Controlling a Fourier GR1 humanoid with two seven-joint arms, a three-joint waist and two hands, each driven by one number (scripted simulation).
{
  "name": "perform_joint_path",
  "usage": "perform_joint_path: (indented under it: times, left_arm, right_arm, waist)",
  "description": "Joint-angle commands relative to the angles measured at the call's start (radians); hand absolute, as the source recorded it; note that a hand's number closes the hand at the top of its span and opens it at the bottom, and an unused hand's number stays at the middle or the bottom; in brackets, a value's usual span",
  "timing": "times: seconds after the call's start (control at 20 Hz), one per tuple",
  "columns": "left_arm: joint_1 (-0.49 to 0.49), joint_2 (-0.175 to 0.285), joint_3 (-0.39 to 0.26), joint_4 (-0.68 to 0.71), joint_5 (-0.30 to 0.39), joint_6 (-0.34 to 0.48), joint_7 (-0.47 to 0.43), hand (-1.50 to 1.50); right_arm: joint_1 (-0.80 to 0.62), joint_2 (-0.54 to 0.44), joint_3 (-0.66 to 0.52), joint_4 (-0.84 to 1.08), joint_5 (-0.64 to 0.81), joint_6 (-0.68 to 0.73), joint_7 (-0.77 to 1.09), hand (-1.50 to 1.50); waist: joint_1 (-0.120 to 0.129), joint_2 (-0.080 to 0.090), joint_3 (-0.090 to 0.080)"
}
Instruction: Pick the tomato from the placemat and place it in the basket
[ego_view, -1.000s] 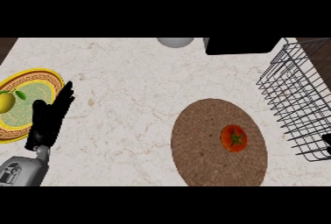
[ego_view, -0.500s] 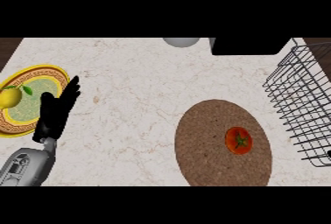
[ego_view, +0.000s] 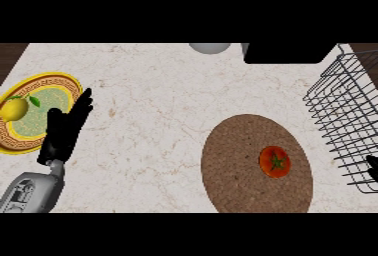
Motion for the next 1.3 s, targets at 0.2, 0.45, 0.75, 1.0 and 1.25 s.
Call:
perform_joint_path:
  times: [0.2, 0.45, 0.75, 1.0, 1.25]
  left_arm:
    - [-0.013, -0.031, 0.029, -0.016, -0.062, -0.014, 0.014, 0.0]
    - [-0.009, -0.086, 0.05, 0.039, -0.084, -0.029, -0.017, 0.0]
    - [-0.087, -0.083, 0.121, 0.104, -0.091, -0.069, -0.008, 0.0]
    - [0.007, -0.076, 0.134, -0.023, -0.106, -0.096, 0.027, 0.0]
    - [-0.016, -0.129, 0.115, -0.045, -0.149, -0.1, 0.064, 0.0]
  right_arm:
    - [-0.072, 0.142, 0.104, 0.122, 0.173, -0.018, -0.05, -1.5]
    - [-0.187, 0.163, 0.101, 0.166, 0.194, 0.044, 0.005, -1.5]
    - [-0.222, 0.23, 0.126, 0.269, 0.295, -0.022, -0.061, -1.5]
    - [-0.196, 0.284, 0.163, 0.269, 0.347, -0.051, -0.069, -1.5]
    - [-0.287, 0.315, 0.166, 0.352, 0.371, -0.048, -0.046, -1.5]
  waist:
    - [0.001, 0.0, 0.0]
    - [0.001, 0.001, 0.0]
    - [-0.002, 0.001, 0.0]
    - [0.0, 0.0, 0.0]
    - [0.001, 0.0, 0.0]
